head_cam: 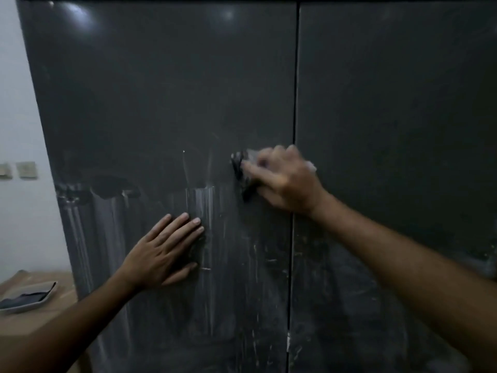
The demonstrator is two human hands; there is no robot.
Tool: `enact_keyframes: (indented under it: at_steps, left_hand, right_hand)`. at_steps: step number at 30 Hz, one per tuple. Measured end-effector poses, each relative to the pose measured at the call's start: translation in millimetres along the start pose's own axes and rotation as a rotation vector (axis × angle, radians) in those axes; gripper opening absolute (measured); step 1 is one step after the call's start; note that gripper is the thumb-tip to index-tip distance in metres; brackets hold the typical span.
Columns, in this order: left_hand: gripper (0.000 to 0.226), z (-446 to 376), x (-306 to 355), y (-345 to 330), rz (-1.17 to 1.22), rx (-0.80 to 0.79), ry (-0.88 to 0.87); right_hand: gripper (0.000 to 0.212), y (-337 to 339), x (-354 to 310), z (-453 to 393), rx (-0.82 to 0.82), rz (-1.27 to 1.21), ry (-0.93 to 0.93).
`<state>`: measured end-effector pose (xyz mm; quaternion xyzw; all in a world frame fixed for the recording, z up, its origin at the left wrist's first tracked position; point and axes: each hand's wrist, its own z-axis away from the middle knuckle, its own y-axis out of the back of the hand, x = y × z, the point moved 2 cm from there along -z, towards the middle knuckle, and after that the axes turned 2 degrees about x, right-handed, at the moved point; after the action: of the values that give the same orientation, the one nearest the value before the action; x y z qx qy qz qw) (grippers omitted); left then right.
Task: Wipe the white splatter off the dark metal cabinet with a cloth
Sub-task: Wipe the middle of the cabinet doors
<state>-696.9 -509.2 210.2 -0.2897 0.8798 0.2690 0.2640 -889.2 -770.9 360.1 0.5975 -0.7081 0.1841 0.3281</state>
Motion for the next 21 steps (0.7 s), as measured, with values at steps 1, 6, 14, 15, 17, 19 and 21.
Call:
enact_keyframes:
  at_steps: [1, 6, 14, 15, 17, 19, 21]
  left_hand:
    - [0.079, 1, -1, -2, -0.001, -0.001, 0.002]
    - [0.078, 2, -3, -2, -0.003, 0.0, -0.011]
    - [0.077, 3, -3, -2, -0.011, 0.016, -0.028]
    - [0.077, 4, -3, -2, -0.011, 0.016, -0.024]
    - [0.077, 4, -4, -2, -0.015, 0.015, -0.021]
    - [0.078, 3, -4, -2, -0.026, 0.023, -0.028]
    - [0.079, 3, -5, -3, -0.042, 0.026, -0.047]
  right_hand:
    - [0.043, 4, 15, -18, 0.078, 0.018, -0.204]
    - [0.03, -12, -38, -19, 0.142, -0.084, -0.407]
    - [0.032, -5, -13, -38, 0.077, -0.02, -0.256]
    - [0.034, -4, -14, -46, 0.151, -0.006, -0.457]
    - [0.036, -16, -41, -42, 0.205, -0.025, -0.622]
    - [0.037, -30, -85, -26, 0.087, -0.087, -0.368]
    - [0.035, -31, -100, -13, -0.086, -0.117, -0.002]
